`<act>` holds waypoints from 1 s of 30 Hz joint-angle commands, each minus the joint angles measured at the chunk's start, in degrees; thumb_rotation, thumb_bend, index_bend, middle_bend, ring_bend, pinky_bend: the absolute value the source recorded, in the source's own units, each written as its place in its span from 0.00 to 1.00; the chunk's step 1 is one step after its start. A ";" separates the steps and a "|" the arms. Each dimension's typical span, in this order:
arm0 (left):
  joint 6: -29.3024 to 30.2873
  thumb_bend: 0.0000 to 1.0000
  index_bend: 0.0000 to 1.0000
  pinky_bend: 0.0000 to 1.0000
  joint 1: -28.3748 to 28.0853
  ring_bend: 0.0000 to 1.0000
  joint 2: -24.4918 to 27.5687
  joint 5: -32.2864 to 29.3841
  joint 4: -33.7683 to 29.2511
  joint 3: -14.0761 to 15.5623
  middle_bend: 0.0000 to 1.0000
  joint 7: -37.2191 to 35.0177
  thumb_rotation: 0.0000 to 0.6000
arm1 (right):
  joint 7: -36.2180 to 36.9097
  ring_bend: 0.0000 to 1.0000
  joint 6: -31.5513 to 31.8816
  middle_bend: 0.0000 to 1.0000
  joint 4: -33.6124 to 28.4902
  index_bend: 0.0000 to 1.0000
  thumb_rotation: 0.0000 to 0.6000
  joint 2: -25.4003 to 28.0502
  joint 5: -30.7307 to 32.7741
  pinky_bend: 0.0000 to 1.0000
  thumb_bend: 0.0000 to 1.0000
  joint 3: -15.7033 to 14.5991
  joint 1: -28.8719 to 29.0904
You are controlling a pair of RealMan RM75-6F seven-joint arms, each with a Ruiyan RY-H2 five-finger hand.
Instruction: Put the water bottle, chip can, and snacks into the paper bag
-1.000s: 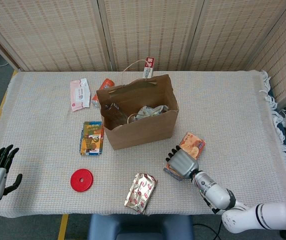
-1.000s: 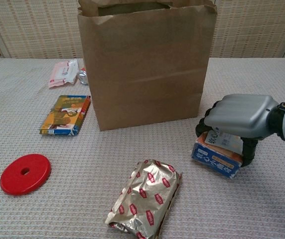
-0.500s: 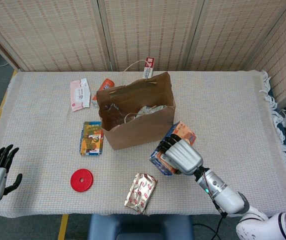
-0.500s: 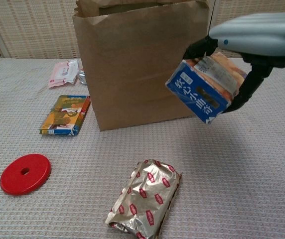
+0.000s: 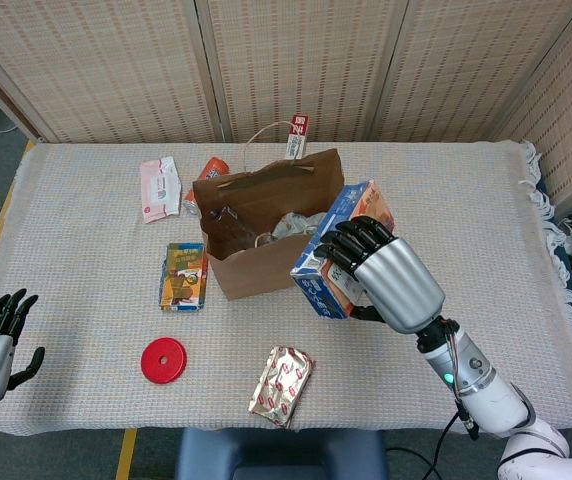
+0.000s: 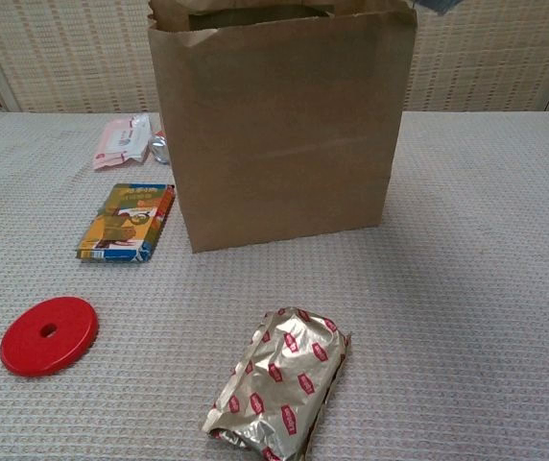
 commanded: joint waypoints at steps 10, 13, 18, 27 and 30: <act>0.01 0.40 0.07 0.00 0.04 0.00 -0.02 0.09 0.14 0.06 0.00 -0.41 1.00 | -12.03 0.60 1.32 0.56 7.08 0.52 1.00 -12.29 9.00 0.70 0.25 8.84 8.01; -0.02 0.40 0.07 0.00 0.04 0.00 0.04 0.16 0.26 0.10 0.00 -0.81 1.00 | -15.35 0.60 1.66 0.56 10.39 0.53 1.00 -16.59 10.55 0.70 0.25 9.54 10.31; -0.09 0.40 0.08 0.00 0.02 0.00 0.13 0.37 0.44 0.18 0.00 -1.49 1.00 | -18.02 0.60 2.34 0.56 15.36 0.52 1.00 -22.88 12.38 0.70 0.25 10.00 12.90; -0.24 0.40 0.08 0.00 -0.04 0.00 0.31 0.45 0.47 0.23 0.00 -1.83 1.00 | -23.29 0.60 2.66 0.56 20.02 0.52 1.00 -29.21 14.94 0.70 0.25 9.03 15.34; -0.25 0.40 0.08 0.00 -0.05 0.00 0.33 0.51 0.50 0.26 0.00 -1.90 1.00 | -25.51 0.60 3.01 0.56 20.94 0.51 1.00 -31.04 16.17 0.70 0.25 8.65 15.82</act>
